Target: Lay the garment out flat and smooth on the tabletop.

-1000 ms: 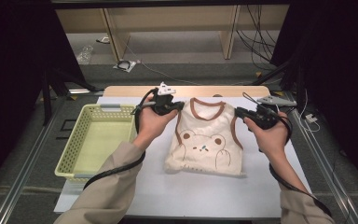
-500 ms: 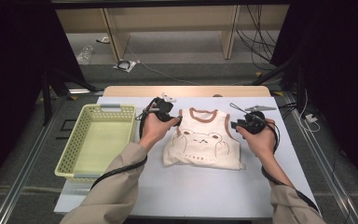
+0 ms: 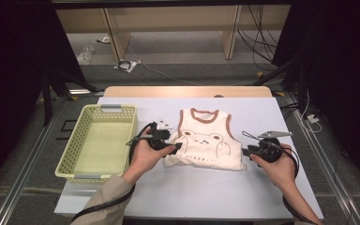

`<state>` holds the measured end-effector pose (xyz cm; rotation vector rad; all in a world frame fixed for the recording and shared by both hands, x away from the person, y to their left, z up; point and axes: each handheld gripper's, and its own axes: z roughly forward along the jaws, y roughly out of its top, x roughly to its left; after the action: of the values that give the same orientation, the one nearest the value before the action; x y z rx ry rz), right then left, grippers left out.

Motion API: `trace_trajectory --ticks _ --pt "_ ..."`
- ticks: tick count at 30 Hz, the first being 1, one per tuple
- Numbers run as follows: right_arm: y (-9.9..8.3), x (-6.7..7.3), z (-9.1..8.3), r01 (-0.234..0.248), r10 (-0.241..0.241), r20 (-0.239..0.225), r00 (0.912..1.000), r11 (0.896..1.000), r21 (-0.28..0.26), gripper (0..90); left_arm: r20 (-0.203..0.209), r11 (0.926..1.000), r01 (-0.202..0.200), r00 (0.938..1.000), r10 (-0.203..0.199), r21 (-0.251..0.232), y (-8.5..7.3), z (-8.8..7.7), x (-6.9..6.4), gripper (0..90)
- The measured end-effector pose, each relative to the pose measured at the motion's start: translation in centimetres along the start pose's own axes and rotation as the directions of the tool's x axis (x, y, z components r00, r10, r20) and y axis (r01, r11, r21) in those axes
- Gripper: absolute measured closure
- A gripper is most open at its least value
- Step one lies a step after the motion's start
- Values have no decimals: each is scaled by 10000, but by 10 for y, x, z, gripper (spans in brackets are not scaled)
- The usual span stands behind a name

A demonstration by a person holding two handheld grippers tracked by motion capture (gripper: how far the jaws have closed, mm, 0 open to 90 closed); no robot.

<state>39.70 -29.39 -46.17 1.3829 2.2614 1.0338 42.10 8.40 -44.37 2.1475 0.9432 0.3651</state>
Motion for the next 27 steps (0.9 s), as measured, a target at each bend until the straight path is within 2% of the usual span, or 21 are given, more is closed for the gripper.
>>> trace_trajectory --ticks 3,5,6,8,10,13,15,19,21,22,23,24,25,26,27 --pt "-7 14 -9 443 -443 -395 9982 9990 -19 664 188 9995 -323 9993 321 59 -17 -9 -10 423" --pt "-9 25 -11 863 -866 -813 9929 9962 -63 669 228 9978 -665 9975 663 75 -27 -13 -17 458" --pt "-10 31 -11 1174 -1178 -1030 9877 9930 -92 669 291 9966 -826 9962 824 76 -31 -15 -20 476" --pt "-8 45 -7 1731 -1723 -1434 9746 9849 -64 666 432 9962 -870 9953 868 30 -36 -17 -25 489" --pt "-5 59 2 2054 -2008 -1744 9640 9786 86 654 501 9960 -893 9947 896 -80 -38 -18 -28 495" --pt "-1 78 19 2664 -2531 -2158 9431 9632 345 638 589 9960 -880 9943 888 -152 -39 -19 -33 487" --pt "1 87 26 2898 -2724 -2324 9337 9561 438 626 578 9953 -959 9936 966 -155 -40 -19 -35 483" --pt "9 102 41 3811 -3589 -2329 9039 9227 573 595 547 9948 -1007 9934 1012 -116 -40 -16 -36 471" --pt "12 106 48 4262 -4045 -2150 8889 9023 646 597 561 9945 -1047 9929 1050 -79 -41 -16 -37 468" --pt "14 109 52 4459 -4241 -2089 8812 8924 695 612 547 9940 -1088 9925 1090 -71 -41 -15 -37 468" --pt "15 111 54 4530 -4271 -2165 8779 8873 862 644 536 9939 -1097 9925 1101 -109 -41 -15 -38 467" --pt "16 113 58 4665 -4396 -2197 8709 8800 886 680 536 9941 -1074 9927 1080 -150 -41 -15 -38 467" --pt "18 115 60 4730 -4458 -2155 8688 8759 950 721 554 9938 -1107 9922 1113 -134 -41 -15 -38 467" --pt "18 115 63 4936 -4706 -1999 8594 8656 840 766 553 9934 -1146 9918 1150 -109 -40 -15 -38 466" --pt "20 115 64 4951 -4715 -2026 8583 8646 855 810 558 9934 -1143 9918 1148 -111 -40 -15 -38 466"
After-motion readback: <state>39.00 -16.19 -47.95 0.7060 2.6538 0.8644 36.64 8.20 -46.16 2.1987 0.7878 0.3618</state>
